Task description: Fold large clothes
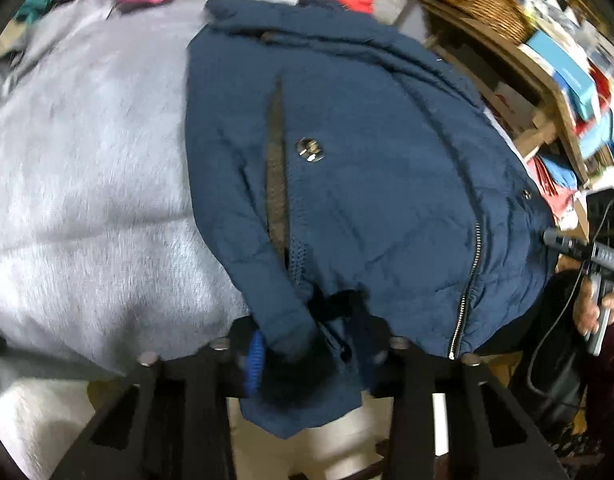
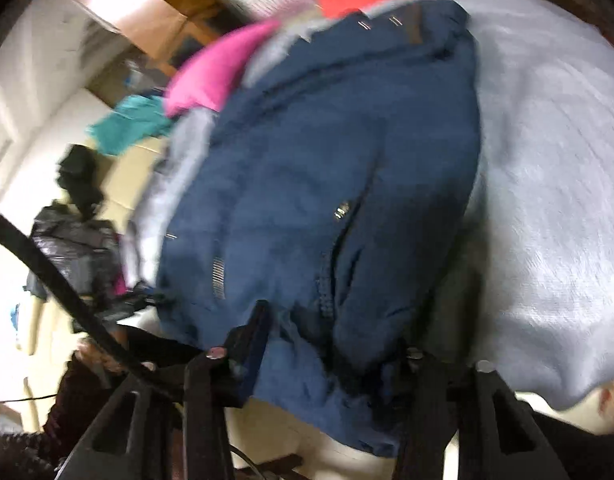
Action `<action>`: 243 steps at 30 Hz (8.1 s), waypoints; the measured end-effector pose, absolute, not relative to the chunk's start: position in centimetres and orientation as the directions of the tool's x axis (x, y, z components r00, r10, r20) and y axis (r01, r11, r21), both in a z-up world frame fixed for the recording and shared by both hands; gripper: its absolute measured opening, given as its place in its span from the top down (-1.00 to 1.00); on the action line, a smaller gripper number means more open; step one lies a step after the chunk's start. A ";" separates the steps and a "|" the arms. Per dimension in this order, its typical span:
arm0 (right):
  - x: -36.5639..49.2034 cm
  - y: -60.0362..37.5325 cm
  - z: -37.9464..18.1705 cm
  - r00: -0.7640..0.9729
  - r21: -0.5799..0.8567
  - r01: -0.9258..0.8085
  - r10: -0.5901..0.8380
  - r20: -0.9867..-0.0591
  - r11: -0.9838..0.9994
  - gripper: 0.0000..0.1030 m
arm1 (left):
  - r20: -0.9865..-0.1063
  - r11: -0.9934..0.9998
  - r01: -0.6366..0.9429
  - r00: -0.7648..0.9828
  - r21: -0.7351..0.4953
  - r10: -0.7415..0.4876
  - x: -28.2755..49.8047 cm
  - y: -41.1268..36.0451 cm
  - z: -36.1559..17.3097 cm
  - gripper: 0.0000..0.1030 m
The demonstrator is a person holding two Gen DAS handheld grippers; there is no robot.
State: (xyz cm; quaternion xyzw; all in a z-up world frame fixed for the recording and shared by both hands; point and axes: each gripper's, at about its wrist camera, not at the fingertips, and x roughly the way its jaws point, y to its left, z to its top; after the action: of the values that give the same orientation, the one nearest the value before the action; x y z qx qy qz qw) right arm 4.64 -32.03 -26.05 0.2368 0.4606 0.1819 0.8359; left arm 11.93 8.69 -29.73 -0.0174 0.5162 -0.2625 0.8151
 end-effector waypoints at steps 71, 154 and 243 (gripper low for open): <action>38.3 -49.0 -20.8 0.828 0.986 -0.008 0.554 -0.086 0.165 -0.39 | -0.363 0.626 0.143 0.707 -0.767 -0.607 43.7 6.1 -18.8 -0.62; 26.2 -41.3 -24.2 0.655 0.602 0.389 0.249 -0.713 0.697 0.11 | -0.741 0.871 0.000 0.526 -0.492 -0.418 33.7 3.7 -22.7 0.51; 32.6 -37.4 -22.6 0.601 0.474 0.393 0.170 -0.781 0.788 0.03 | -0.852 0.996 0.091 0.519 -0.019 -0.064 39.8 -4.2 -22.1 -0.54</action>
State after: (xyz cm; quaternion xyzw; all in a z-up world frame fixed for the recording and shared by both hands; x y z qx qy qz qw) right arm 32.62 -37.43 -22.55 0.3188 0.4414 -0.0664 0.8361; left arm 39.79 -4.17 -22.09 0.0139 0.4882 -0.0443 0.8715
